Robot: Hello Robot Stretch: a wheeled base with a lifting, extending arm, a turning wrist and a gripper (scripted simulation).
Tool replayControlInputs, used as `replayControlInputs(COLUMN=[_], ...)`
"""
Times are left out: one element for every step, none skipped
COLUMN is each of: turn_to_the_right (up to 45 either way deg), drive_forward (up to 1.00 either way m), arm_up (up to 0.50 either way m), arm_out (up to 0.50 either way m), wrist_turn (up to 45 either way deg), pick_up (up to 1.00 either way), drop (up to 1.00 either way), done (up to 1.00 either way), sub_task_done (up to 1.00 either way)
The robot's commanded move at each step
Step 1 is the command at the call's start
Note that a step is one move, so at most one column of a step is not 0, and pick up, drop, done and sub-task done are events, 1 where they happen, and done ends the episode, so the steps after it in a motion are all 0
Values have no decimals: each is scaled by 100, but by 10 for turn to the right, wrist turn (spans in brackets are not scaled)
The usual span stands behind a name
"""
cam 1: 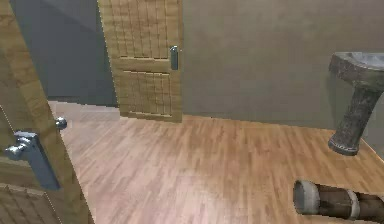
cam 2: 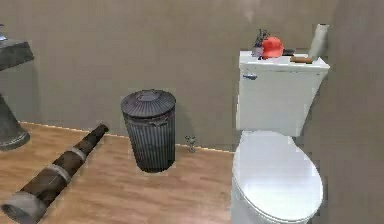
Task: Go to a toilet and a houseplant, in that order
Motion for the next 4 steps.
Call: replayControlInputs(turn_to_the_right=[0,-150,0,-450], drive_forward=[85,0,55,0], arm_up=[0,0,0,0], arm_out=[0,0,0,0], wrist_turn=[0,0,0,0], pick_up=[0,0,0,0], drop=[0,0,0,0], done=[0,0,0,0], sub_task_done=[0,0,0,0])
